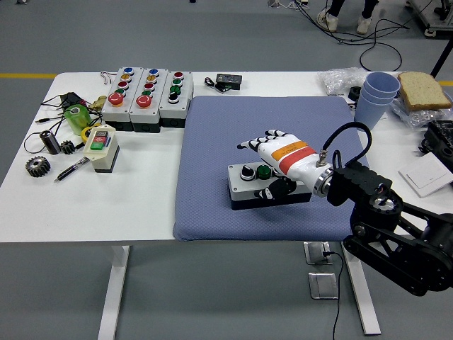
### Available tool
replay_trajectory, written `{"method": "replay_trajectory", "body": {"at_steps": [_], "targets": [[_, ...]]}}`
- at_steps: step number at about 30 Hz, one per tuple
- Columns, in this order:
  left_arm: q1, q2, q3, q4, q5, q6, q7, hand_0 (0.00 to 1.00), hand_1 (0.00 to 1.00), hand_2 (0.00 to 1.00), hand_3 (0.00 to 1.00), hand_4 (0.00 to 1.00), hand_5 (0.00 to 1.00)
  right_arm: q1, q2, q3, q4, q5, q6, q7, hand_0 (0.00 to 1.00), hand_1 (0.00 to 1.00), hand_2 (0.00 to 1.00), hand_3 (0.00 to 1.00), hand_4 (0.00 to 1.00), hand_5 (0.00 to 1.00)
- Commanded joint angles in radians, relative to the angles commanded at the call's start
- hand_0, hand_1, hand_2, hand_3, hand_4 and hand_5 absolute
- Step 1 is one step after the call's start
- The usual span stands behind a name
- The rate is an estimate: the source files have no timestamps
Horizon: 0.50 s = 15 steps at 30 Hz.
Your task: Pick up the button,place it on the desk,press the button,press the button
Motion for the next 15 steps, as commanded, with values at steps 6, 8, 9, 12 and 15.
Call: {"method": "replay_trajectory", "body": {"at_steps": [6, 8, 9, 12, 15], "targets": [[-0.002, 0.0, 0.003, 0.0, -0.003, 0.0, 0.0, 0.656, 0.724, 0.772, 0.676, 0.421, 0.747, 0.003, 0.012, 0.007, -0.021, 0.001, -0.001, -0.024, 0.967, 0.797, 0.863, 0.908, 0.958, 0.174], [-0.001, 0.0, 0.002, 0.0, -0.005, 0.0, 0.0, 0.656, 0.724, 0.772, 0.676, 0.421, 0.747, 0.0, 0.008, 0.009, -0.015, 0.004, 0.003, -0.027, 0.967, 0.797, 0.863, 0.908, 0.958, 0.174], [-0.001, 0.0, 0.003, 0.0, -0.006, 0.0, 0.0, 0.656, 0.724, 0.772, 0.676, 0.421, 0.747, -0.004, 0.004, 0.012, -0.007, 0.007, 0.003, -0.028, 0.967, 0.797, 0.863, 0.908, 0.958, 0.174], [-0.001, -0.001, -0.001, 0.0, -0.001, -0.001, 0.001, 0.656, 0.723, 0.772, 0.675, 0.421, 0.747, -0.015, 0.002, 0.023, 0.014, 0.01, -0.009, -0.036, 0.969, 0.798, 0.862, 0.911, 0.96, 0.177], [-0.001, -0.001, 0.002, 0.0, -0.002, -0.001, 0.001, 0.656, 0.723, 0.772, 0.675, 0.421, 0.747, -0.034, -0.005, 0.045, 0.045, 0.018, -0.025, -0.04, 0.969, 0.798, 0.862, 0.911, 0.96, 0.177]]}}
